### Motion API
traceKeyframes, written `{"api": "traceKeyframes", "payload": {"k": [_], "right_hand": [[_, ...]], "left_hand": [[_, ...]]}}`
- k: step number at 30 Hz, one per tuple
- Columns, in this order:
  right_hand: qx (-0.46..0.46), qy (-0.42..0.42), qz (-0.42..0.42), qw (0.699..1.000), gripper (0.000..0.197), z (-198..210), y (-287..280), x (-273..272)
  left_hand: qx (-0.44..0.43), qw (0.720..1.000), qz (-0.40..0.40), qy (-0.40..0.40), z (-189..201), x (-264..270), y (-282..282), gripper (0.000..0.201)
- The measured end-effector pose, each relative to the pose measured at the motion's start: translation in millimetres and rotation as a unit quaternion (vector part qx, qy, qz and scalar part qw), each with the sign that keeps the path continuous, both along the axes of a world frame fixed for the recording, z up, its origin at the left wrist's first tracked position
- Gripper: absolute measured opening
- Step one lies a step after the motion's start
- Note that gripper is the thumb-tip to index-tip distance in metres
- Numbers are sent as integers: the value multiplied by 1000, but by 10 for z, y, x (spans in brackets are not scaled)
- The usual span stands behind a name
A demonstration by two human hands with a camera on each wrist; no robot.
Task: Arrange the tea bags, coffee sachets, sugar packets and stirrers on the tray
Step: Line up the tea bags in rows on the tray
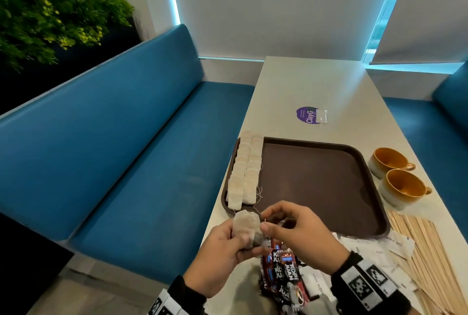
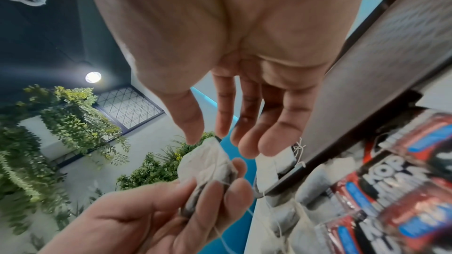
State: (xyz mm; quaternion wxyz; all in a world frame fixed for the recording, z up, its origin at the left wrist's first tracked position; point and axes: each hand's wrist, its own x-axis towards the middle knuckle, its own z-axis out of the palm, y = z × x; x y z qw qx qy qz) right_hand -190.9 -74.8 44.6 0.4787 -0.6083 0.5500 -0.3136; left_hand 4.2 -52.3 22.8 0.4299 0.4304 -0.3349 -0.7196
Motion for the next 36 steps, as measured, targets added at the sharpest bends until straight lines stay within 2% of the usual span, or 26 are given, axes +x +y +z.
{"api": "traceKeyframes", "payload": {"k": [5,12,18,23,25,30,34,36], "right_hand": [[-5,-37,-15,999,11,23,96,-55],[12,-103,-47,993,13,2,136,-54],[24,-124,-79,989,9,-46,75,7],[3,-130,-109,985,7,20,-138,19],[-15,-104,-119,987,5,29,-297,7],[-1,46,-75,996,5,-162,-738,77],[87,50,-10,995,11,-349,-932,204],[102,50,-4,994,12,-403,-982,248]], "left_hand": [[-3,999,-18,36,-28,-91,86,29],[-37,999,-14,-29,-48,-121,94,27],[-44,998,12,-34,-122,-81,60,34],[-20,997,49,-50,-203,32,-7,22],[-21,995,50,-87,-269,102,-56,16],[-68,973,28,-221,-329,227,-236,11],[-100,953,-29,-283,-321,276,-394,8],[-114,945,-52,-303,-313,274,-455,11]]}}
